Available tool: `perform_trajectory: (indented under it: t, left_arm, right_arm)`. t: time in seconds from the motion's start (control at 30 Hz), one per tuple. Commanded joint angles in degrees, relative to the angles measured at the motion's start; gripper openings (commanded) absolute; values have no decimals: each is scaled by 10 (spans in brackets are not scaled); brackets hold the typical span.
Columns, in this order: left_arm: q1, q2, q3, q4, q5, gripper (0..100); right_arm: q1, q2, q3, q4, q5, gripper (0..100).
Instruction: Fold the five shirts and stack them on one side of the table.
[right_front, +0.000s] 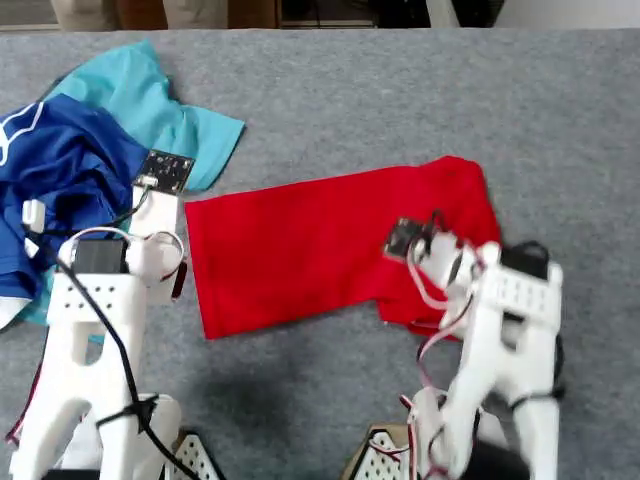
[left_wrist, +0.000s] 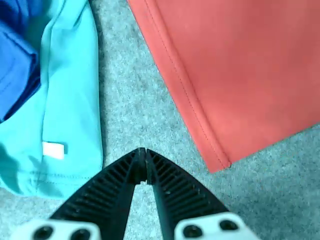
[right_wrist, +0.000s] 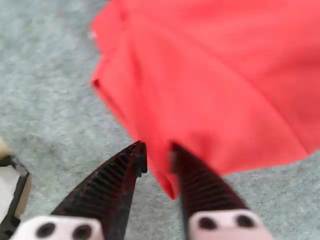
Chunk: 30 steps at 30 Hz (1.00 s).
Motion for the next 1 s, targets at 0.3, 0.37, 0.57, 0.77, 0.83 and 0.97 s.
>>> perform_trajectory:
  t: [0.3,0.37,0.57,0.77,0.83,0.97]
  left_arm:
    - [-1,-5,0,12,-7,19]
    - [-1,0,0,13,-7,19]
    - [-4,4,2,13,-7,19]
    - [-4,4,0,13,-7,20]
    - [-4,4,0,13,-7,20]
    - [-4,4,0,13,-7,20]
  right_arm:
    - [-4,-178,195,-84,77,264]
    - [-5,-161,204,-105,77,264]
    - [-5,-74,191,-135,95,263]
    - [0,73,107,-161,95,263]
    - [4,127,64,-161,95,251]
    - [6,217,-18,-160,91,141]
